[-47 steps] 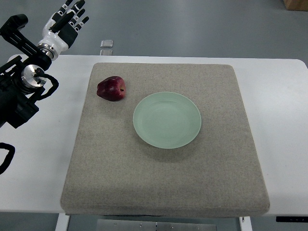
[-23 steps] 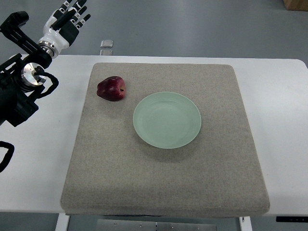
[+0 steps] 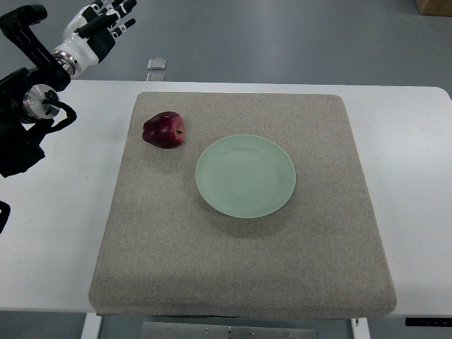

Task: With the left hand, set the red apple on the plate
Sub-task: 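Swing the left hand out over the red apple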

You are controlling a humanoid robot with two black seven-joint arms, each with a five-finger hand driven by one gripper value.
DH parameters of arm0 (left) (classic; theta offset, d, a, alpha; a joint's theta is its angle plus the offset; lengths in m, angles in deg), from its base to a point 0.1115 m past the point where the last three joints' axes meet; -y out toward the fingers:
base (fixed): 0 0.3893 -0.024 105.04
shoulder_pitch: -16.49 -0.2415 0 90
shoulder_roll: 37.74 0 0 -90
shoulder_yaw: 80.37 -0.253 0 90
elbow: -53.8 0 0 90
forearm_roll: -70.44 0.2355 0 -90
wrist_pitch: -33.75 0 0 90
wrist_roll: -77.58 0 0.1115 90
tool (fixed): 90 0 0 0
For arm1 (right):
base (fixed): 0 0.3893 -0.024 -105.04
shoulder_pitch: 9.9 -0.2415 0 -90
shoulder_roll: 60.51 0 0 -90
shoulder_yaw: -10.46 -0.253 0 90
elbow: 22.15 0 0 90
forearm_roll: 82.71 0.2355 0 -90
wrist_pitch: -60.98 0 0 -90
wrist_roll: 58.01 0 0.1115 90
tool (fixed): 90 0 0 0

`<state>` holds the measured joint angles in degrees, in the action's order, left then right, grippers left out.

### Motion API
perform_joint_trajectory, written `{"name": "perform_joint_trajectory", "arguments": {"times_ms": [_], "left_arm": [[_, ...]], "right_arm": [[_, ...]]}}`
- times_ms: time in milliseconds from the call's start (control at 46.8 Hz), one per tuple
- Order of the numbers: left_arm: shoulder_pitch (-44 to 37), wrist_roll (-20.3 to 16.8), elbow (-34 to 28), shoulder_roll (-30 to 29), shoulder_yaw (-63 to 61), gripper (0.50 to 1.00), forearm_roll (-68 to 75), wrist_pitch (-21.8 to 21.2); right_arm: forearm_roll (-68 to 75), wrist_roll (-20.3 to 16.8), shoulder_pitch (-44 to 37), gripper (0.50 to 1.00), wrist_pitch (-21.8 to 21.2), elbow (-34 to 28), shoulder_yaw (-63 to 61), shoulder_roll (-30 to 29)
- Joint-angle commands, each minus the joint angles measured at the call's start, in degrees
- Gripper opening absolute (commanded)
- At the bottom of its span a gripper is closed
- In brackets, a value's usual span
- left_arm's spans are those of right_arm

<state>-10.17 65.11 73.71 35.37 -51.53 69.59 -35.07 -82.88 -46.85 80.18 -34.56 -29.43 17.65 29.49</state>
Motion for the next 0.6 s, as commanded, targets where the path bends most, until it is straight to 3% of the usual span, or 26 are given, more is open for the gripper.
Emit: {"name": "perform_joint_trajectory", "arguments": {"times_ms": [0, 256, 491, 577], "left_arm": [[0.47, -0.02, 0.56, -0.08, -0.18, 0.986, 8.29, 0.53], [0.39, -0.37, 8.82, -5.87, -0.62, 0.992, 34.58, 2.99], [1.35, -0.11, 13.14, -11.15, -0.89, 0.992, 44.0, 13.18], [1.35, -0.02, 13.4, -11.33, -1.32, 0.992, 45.31, 13.82]], "right_arm": [[0.0, 0.0, 0.0, 0.964, 0.0, -0.01, 0.02, 0.0], [0.0, 0.0, 0.0, 0.964, 0.0, -0.01, -0.07, 0.0], [0.0, 0.0, 0.0, 0.964, 0.0, 0.07, 0.02, 0.0], [0.0, 0.0, 0.0, 0.964, 0.0, 0.07, 0.02, 0.0]]}}
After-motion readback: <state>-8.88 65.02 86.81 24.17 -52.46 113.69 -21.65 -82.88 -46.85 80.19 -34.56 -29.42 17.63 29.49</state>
